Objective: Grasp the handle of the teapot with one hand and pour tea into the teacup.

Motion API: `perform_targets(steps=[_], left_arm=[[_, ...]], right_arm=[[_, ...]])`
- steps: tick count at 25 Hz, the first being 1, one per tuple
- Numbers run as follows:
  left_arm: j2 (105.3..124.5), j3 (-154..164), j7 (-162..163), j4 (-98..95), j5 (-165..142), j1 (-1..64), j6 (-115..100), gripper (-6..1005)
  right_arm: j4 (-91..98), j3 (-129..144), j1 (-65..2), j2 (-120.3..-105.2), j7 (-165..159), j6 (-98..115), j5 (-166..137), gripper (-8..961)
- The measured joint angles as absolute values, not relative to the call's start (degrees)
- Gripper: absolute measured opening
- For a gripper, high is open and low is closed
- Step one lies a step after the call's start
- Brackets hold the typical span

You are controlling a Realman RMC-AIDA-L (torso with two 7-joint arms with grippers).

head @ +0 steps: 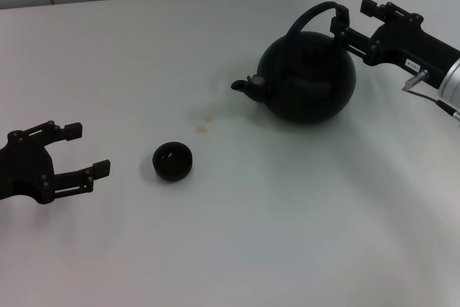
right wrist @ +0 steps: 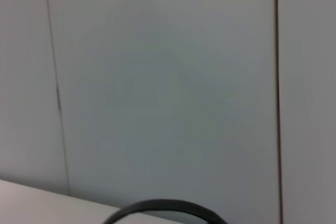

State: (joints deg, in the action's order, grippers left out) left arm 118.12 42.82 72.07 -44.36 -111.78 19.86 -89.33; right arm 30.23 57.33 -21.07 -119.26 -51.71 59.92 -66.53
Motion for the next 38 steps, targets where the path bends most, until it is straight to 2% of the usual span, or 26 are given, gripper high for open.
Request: perform_targets(steps=[16,24,38], left_arm=[[117.95,42.75,69.45,-44.3,-106.84,19.04,-94.88,862],[117.94,42.69,69.15,-44.05,-106.67,19.04,-98.3,862],[117.95,42.09,68.72,-44.03,-105.12,18.85,-103.33,862]], right_arm=[[31.14,52.9,-14.37,-118.96,-52.12,77.95,-67.02,689],[37.95,52.87,-13.97,-118.55,-55.17,88.85,-78.86,689],[45.79,53.67,-17.27,-118.95,-61.03,97.07,-93.15,682]])
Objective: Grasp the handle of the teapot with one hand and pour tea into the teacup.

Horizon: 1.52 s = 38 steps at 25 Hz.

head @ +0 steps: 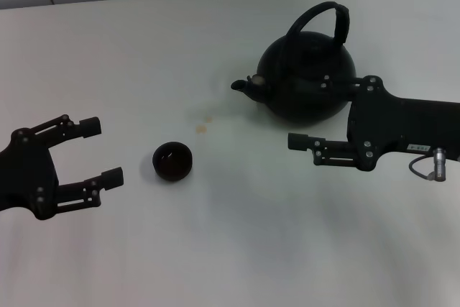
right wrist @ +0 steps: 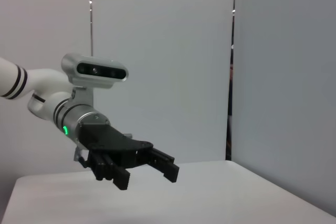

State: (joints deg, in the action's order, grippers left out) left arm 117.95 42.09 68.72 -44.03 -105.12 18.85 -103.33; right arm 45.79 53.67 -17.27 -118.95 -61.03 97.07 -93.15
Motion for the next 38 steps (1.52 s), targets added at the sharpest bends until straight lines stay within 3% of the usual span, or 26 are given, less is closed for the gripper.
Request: perform_targets(steps=[38], left_arm=[[118.23,42.45,66.53,-42.31,-104.5,18.55,-103.25,862]], right_arm=[[44.63,53.79,-18.38,-119.18,-60.62,96.76,-95.47,684]])
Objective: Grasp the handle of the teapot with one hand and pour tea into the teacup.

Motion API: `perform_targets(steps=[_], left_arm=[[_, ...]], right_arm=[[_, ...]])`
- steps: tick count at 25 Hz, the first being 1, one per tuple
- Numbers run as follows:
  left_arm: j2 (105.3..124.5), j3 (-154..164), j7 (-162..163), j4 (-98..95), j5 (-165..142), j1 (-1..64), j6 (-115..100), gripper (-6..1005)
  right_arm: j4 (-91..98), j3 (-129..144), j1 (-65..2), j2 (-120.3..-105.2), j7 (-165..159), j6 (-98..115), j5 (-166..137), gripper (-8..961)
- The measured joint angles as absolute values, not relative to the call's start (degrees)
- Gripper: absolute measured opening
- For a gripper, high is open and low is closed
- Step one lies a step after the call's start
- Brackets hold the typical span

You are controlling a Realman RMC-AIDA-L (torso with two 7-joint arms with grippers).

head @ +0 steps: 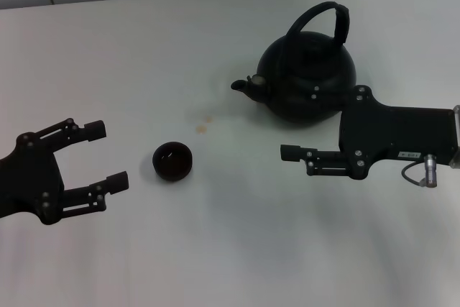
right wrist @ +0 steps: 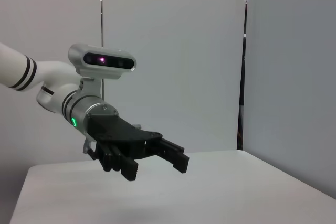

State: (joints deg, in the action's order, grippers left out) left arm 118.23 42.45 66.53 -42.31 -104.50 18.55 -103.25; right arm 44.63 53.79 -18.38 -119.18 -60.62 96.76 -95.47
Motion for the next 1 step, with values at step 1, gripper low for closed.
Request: perform_targets(steps=[1], left_arm=[[118.24,42.45,66.5,-42.2,-104.51,18.54,-103.2,862]], right_arm=[[44.56,53.79,-18.48,-119.18,-60.59,96.71,-95.47,684]])
